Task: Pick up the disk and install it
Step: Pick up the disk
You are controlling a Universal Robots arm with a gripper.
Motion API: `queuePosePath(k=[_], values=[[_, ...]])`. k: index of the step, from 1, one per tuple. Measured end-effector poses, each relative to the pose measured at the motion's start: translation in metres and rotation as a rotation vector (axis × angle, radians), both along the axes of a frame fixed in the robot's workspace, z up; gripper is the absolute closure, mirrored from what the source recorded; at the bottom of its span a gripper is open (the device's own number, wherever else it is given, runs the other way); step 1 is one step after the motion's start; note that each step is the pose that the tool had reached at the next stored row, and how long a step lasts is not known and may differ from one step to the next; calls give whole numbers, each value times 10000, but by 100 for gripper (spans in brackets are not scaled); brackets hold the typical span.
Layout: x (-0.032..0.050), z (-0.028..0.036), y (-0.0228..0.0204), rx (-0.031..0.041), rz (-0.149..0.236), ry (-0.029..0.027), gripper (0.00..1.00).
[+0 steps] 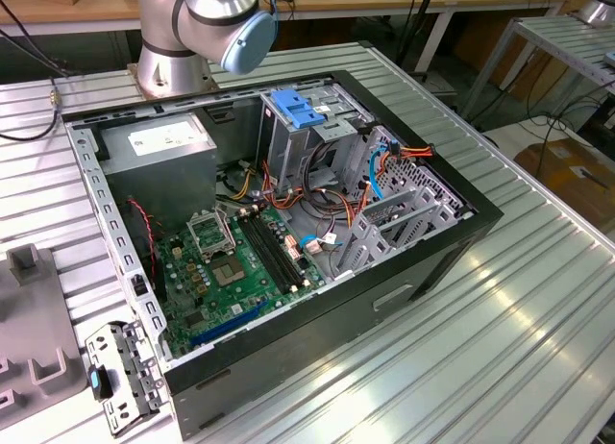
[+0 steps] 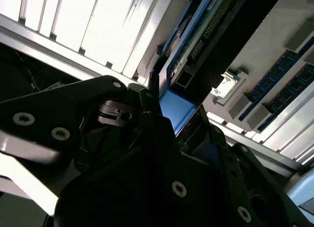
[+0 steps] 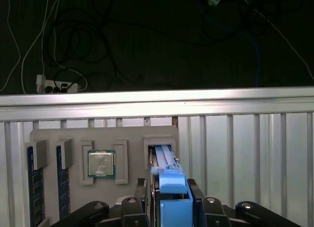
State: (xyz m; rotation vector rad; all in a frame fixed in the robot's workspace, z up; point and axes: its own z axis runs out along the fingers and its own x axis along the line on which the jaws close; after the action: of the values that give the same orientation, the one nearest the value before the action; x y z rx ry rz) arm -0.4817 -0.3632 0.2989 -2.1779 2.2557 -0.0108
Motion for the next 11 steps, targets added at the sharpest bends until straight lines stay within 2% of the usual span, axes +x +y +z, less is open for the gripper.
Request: queuePosePath(k=[2, 11], values=[[-1, -17, 1, -2, -2, 25, 55], [11, -20, 1, 0, -2, 22, 55]])
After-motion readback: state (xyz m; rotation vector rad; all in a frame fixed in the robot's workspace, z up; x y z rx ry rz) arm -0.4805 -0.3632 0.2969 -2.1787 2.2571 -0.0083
